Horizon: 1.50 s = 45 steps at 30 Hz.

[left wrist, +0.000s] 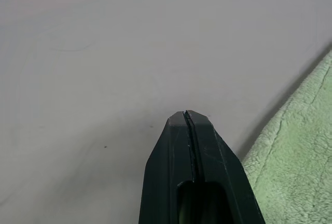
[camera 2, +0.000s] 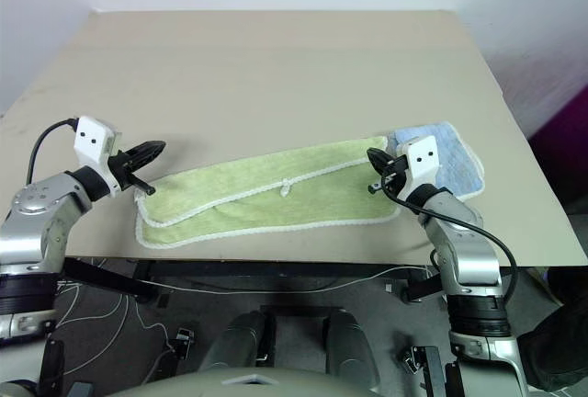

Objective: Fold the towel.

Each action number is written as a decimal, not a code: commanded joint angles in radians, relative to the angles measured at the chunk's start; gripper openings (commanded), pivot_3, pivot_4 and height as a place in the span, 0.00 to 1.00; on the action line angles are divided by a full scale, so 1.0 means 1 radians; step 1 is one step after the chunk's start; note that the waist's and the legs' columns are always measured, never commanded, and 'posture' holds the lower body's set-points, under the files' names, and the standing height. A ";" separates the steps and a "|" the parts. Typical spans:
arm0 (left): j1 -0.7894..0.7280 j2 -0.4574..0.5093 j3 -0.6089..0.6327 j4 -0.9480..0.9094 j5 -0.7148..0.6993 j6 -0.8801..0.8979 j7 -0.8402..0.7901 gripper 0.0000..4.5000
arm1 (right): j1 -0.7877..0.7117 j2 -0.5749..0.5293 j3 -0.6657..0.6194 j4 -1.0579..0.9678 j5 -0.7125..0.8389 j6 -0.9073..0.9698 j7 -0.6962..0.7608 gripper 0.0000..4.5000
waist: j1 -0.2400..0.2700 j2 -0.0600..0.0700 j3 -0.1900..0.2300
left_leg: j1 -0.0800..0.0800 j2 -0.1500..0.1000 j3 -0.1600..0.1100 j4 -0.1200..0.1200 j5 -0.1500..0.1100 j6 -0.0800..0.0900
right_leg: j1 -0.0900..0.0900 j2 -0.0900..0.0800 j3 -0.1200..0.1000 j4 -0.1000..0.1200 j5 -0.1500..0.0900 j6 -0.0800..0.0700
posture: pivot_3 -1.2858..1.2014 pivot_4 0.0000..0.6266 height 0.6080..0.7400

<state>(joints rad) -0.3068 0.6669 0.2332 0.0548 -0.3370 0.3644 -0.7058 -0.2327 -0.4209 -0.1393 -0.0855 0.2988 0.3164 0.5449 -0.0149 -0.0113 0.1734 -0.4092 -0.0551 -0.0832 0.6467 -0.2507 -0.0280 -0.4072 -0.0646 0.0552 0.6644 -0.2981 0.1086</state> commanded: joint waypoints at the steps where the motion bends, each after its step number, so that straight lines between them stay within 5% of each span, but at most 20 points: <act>1: -0.001 0.016 0.013 -0.040 -0.003 -0.001 0.002 0.00 | -0.008 -0.007 -0.013 -0.042 0.012 -0.023 0.004 0.00 | 0.000 0.000 0.000 | 0.000 0.000 0.000 0.000 0.000 0.000 | 0.000 0.000 0.000 0.000 0.000 0.000 | 0.52 0.24 1.00; 15: -0.007 0.059 -0.011 0.033 0.030 -0.059 -0.084 0.00 | -0.030 0.002 -0.006 -0.008 -0.003 -0.044 -0.012 0.00 | 0.000 0.000 0.000 | 0.000 0.000 0.000 0.000 0.000 0.000 | 0.000 0.000 0.000 0.000 0.000 0.000 | 0.52 0.24 1.00; 24: 0.031 0.264 -0.075 0.150 0.023 -0.237 -0.506 0.00 | -0.039 0.022 0.018 0.013 -0.013 -0.052 -0.019 0.00 | -0.004 0.001 0.000 | 0.000 0.000 0.000 -0.001 0.000 0.000 | 0.000 -0.001 0.000 -0.001 0.000 0.000 | 0.52 0.24 1.00; 36: 0.025 0.381 -0.179 0.176 0.067 -0.402 -0.819 0.87 | -0.032 0.058 0.035 0.030 -0.019 -0.078 -0.029 0.00 | -0.003 0.001 0.000 | 0.000 0.000 0.000 -0.001 0.000 0.000 | 0.000 -0.001 0.000 -0.001 0.000 0.000 | 0.52 0.24 1.00; 45: -0.021 0.351 -0.244 0.247 0.158 -0.523 -0.791 0.87 | -0.029 0.070 0.037 0.026 -0.018 -0.079 -0.036 0.00 | -0.004 0.001 0.000 | 0.000 0.000 0.000 -0.001 0.000 0.000 | 0.000 0.000 0.000 0.000 0.000 0.000 | 0.52 0.24 1.00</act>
<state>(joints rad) -0.3095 1.0156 -0.0144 0.2967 -0.1939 -0.1286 -1.5020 -0.2585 -0.3536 -0.0976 -0.0354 0.2783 0.2563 0.5141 -0.0185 -0.0101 0.1739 -0.4091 -0.0547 -0.0829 0.6458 -0.2508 -0.0278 -0.4073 -0.0641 0.0549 0.6641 -0.2983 0.1081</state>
